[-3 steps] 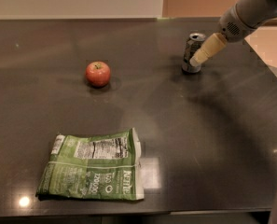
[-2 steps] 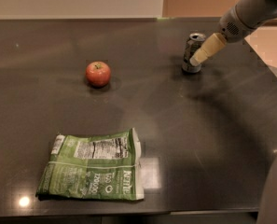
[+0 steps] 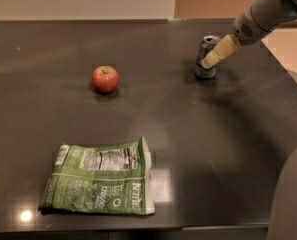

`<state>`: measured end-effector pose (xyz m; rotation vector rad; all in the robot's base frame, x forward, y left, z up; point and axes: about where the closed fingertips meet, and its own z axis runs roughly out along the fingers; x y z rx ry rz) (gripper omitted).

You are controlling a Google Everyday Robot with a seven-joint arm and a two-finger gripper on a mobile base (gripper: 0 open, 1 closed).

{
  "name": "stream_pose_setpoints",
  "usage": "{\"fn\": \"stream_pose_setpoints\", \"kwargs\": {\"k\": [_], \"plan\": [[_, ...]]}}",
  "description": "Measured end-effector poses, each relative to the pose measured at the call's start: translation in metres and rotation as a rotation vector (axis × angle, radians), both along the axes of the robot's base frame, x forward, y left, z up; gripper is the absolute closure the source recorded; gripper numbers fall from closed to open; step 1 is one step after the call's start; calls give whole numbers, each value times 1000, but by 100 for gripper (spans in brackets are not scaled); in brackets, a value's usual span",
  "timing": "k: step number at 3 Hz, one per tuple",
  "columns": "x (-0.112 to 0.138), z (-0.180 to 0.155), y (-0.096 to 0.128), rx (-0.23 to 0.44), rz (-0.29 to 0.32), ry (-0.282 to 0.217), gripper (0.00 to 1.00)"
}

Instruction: Move 7up can near green jalapeno chip bag

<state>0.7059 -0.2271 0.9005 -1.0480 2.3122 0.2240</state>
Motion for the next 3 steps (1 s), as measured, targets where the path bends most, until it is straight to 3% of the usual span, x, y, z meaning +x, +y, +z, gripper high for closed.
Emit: {"fn": "stream_pose_setpoints", "kwargs": {"k": [2, 3], "plan": [[6, 0, 3, 14, -1, -14, 1], [8, -1, 6, 23, 7, -15, 18]]}}
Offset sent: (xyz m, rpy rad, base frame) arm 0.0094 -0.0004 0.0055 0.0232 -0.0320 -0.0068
